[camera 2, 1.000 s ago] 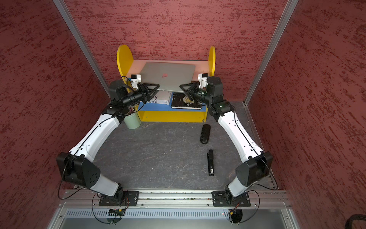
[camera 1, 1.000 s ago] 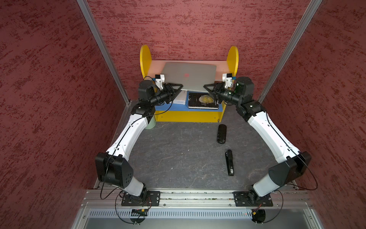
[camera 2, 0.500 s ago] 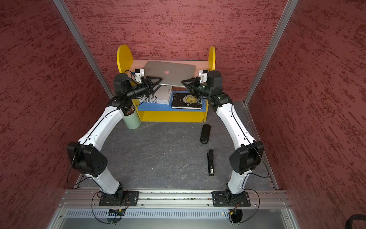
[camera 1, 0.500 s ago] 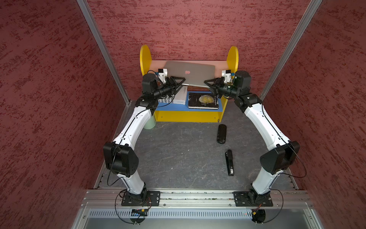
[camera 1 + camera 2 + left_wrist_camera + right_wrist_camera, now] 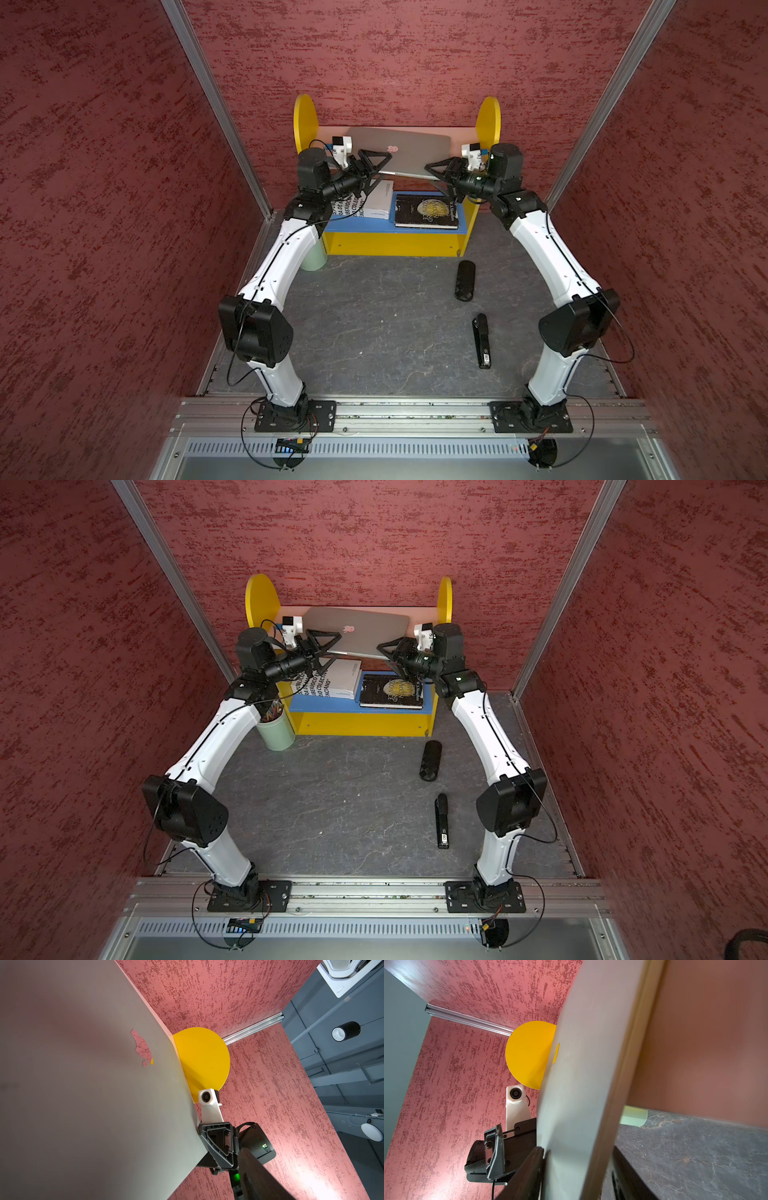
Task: Close the laptop lid and set it aside
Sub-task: Place the laptop on the shelf.
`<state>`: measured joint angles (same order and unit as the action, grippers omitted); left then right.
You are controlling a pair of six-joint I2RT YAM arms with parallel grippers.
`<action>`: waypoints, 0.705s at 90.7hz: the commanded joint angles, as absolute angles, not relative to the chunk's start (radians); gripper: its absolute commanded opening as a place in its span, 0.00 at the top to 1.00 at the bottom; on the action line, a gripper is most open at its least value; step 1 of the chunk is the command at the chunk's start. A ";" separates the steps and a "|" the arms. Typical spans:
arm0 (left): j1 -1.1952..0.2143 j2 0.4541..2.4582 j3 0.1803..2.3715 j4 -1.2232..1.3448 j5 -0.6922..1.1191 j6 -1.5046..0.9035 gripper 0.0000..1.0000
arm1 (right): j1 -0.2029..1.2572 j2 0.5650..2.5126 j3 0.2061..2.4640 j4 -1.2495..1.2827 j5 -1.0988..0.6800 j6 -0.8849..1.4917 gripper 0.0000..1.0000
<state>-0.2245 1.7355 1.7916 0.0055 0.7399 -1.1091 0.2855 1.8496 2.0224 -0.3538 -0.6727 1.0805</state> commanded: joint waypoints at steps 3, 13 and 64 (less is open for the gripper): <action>-0.226 1.731 1.836 0.049 0.745 -1.079 0.16 | 0.264 1.855 2.051 -0.386 -0.685 1.067 0.41; -0.224 1.727 1.835 0.025 0.740 -1.068 0.09 | 0.253 1.847 2.055 -0.388 -0.686 1.070 0.38; -0.182 1.631 1.746 -0.035 0.769 -1.031 0.01 | 0.233 1.714 1.975 -0.428 -0.709 1.008 0.35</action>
<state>-0.2047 1.7039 1.7733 -0.0441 0.7448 -1.0630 0.2401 1.7985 2.0232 -0.4404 -0.6926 1.0389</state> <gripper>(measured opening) 0.998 0.655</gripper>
